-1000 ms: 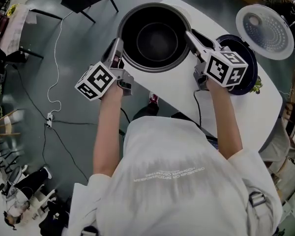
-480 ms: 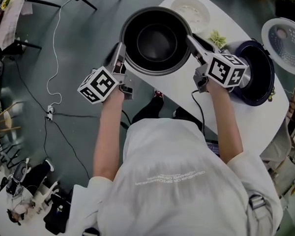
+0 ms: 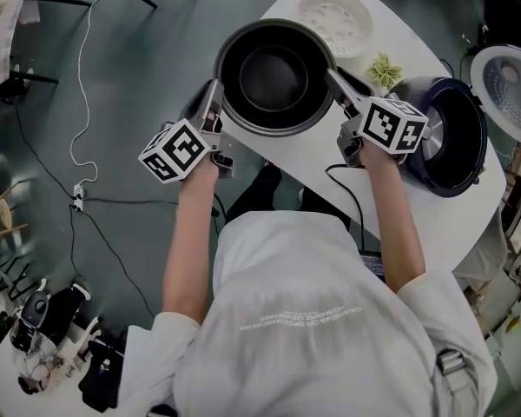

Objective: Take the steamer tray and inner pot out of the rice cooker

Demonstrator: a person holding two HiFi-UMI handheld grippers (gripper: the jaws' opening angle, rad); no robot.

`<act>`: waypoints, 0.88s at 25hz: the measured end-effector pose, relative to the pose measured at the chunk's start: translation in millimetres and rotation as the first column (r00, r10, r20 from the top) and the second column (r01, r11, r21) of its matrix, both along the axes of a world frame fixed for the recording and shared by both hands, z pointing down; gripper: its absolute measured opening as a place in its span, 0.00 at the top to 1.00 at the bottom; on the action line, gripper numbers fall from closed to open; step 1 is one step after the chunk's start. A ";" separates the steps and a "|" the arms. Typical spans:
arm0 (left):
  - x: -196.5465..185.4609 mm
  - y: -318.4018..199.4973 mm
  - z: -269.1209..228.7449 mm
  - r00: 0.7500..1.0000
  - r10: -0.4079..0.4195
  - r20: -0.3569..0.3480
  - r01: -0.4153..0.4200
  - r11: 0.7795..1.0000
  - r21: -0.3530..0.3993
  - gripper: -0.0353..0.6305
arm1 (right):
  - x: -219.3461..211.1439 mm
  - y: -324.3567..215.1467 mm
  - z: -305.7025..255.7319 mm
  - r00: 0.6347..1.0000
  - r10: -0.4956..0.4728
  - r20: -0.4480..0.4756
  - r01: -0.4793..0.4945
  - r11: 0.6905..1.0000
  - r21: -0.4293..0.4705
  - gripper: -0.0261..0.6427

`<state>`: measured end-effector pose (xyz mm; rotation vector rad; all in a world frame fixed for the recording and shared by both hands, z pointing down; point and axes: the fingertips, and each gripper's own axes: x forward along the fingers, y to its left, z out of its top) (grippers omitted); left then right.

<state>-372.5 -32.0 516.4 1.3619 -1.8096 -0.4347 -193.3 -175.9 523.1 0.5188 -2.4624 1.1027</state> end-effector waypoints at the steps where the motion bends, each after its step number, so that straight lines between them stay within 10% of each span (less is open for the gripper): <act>1: 1.1 0.2 3.6 1.000 -0.001 -0.004 0.001 1.000 -0.006 0.88 | 1.0 0.0 4.8 1.000 -0.003 -0.006 0.003 1.000 -0.009 0.80; 22: -10.0 -43.0 25.0 0.997 0.039 0.065 -0.036 0.999 -0.036 0.86 | -17.4 -40.3 40.5 0.999 0.040 -0.023 -0.040 0.999 -0.009 0.81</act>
